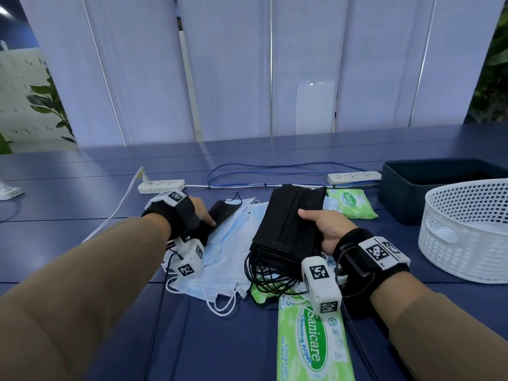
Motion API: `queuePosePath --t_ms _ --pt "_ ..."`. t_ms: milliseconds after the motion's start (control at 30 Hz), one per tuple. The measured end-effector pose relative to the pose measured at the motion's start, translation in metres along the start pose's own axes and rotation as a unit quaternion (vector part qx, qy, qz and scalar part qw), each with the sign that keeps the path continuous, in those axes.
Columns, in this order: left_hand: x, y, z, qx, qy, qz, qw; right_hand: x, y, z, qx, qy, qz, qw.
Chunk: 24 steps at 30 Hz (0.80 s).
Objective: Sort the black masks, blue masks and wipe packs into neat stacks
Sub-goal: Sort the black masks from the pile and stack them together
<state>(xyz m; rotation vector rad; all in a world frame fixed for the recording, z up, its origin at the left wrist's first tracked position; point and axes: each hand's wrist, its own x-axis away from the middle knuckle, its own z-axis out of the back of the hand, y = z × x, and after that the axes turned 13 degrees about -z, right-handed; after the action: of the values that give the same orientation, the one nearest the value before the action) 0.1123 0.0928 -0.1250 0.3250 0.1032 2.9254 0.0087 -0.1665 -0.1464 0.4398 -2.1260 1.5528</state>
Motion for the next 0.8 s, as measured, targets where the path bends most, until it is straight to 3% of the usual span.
queuePosePath --t_ms 233,367,467,633,800 --pt "0.006 -0.007 0.0 0.108 -0.01 0.016 0.994 0.0 -0.001 0.0 0.005 0.002 -0.006 1.0" --pt "0.008 -0.006 0.011 0.242 0.001 0.012 0.97 -0.002 -0.001 0.001 0.004 0.0 -0.008 1.0" --pt "0.016 -0.006 0.023 0.431 0.018 0.0 0.902 -0.004 0.0 0.002 0.001 -0.002 -0.008 1.0" --pt "0.04 0.012 0.046 0.563 0.062 -0.092 0.819 -0.005 0.0 0.002 -0.003 -0.004 -0.004 1.0" --pt "0.06 0.068 0.049 0.659 -0.018 -0.227 0.717 -0.005 0.001 0.003 -0.012 -0.01 -0.013 1.0"
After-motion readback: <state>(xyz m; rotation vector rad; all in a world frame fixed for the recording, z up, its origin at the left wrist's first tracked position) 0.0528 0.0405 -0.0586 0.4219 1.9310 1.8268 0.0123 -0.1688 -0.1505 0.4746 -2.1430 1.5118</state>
